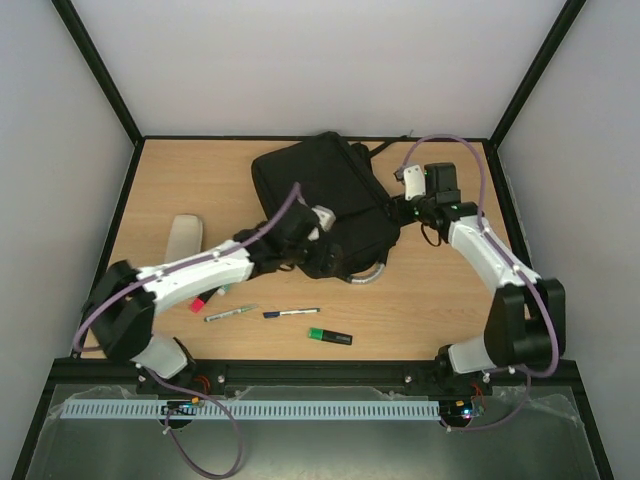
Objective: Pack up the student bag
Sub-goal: Move the student bag to the center of the board, then pick up the stationery from the center of the board.
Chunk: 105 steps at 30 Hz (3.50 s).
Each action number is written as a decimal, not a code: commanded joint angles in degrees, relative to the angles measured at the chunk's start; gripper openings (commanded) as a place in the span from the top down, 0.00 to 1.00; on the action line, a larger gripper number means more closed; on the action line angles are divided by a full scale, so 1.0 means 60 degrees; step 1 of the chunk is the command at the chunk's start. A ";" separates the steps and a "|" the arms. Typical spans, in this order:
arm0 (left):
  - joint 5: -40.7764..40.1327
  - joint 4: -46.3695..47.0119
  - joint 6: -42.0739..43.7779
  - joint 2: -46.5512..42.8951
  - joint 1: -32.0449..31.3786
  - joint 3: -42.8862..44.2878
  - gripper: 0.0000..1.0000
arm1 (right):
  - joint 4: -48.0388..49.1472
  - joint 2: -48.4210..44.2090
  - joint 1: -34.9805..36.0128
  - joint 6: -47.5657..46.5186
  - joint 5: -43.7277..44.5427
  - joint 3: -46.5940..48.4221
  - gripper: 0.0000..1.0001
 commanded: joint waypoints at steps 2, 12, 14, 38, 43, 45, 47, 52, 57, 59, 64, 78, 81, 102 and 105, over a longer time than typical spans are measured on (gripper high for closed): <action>-0.1577 0.0211 -0.1681 -0.1130 0.1944 -0.0542 0.07 | 0.0845 0.1417 -0.0015 0.0851 0.0639 0.0168 0.42; -0.0603 0.1716 -0.3642 0.1156 0.4876 0.0194 0.04 | 0.0883 0.2428 -0.0015 0.0163 0.0135 -0.0807 0.40; -0.0272 0.1936 -0.3650 0.1916 0.4999 0.0719 0.04 | 0.0676 0.2621 -0.0015 0.0092 -0.0031 -0.0808 0.40; 0.0248 -0.0927 -0.0983 0.4991 0.3124 0.5769 0.13 | -0.2307 0.1430 0.0440 -0.1528 -0.2686 -0.0066 0.47; -0.0850 -0.2447 -0.0595 0.3025 0.3384 0.5116 0.08 | -0.2132 0.0506 0.0444 -0.1249 -0.3114 -0.0013 0.47; -0.1336 -0.2919 -0.0395 0.2282 0.3385 0.4622 0.07 | -0.2136 0.0138 0.0444 -0.1144 -0.3235 0.0134 0.47; -0.1858 -0.3366 -0.0285 0.1465 0.3428 0.4023 0.06 | -0.1828 -0.0278 0.0446 -0.0958 -0.3318 0.0007 0.47; -0.2752 -0.4116 -0.0360 -0.0259 0.3912 0.2188 0.01 | -0.1121 -0.0957 0.0448 -0.0844 -0.3657 -0.0824 0.47; -0.3662 -0.4871 -0.0491 -0.1276 0.4832 0.0937 0.01 | -0.0875 -0.1028 0.0449 -0.0782 -0.3768 -0.1054 0.47; -0.3914 -0.5047 -0.0503 -0.1452 0.5286 0.0513 0.01 | -0.0857 -0.0979 0.0446 -0.0804 -0.3760 -0.1075 0.47; -0.3459 -0.4656 -0.0788 -0.2120 0.6297 -0.0563 0.01 | -0.0882 -0.0891 0.0442 -0.0883 -0.3722 -0.1087 0.47; -0.4891 -0.5095 -0.0657 -0.0513 0.5915 -0.0610 0.26 | -0.0929 -0.0788 0.0450 -0.0972 -0.3738 -0.1096 0.48; -0.5794 -0.5478 -0.0973 0.0208 0.5457 -0.0586 0.29 | -0.0944 -0.0744 0.0442 -0.1001 -0.3729 -0.1092 0.48; -0.8737 -0.6563 -0.2506 0.2609 0.4696 -0.0439 0.77 | -0.1033 -0.0430 0.0454 -0.1099 -0.3793 -0.1056 0.49; -0.8894 -0.6537 -0.2403 0.2398 0.4413 -0.0225 0.95 | -0.1033 -0.0420 0.0449 -0.1107 -0.3765 -0.1063 0.49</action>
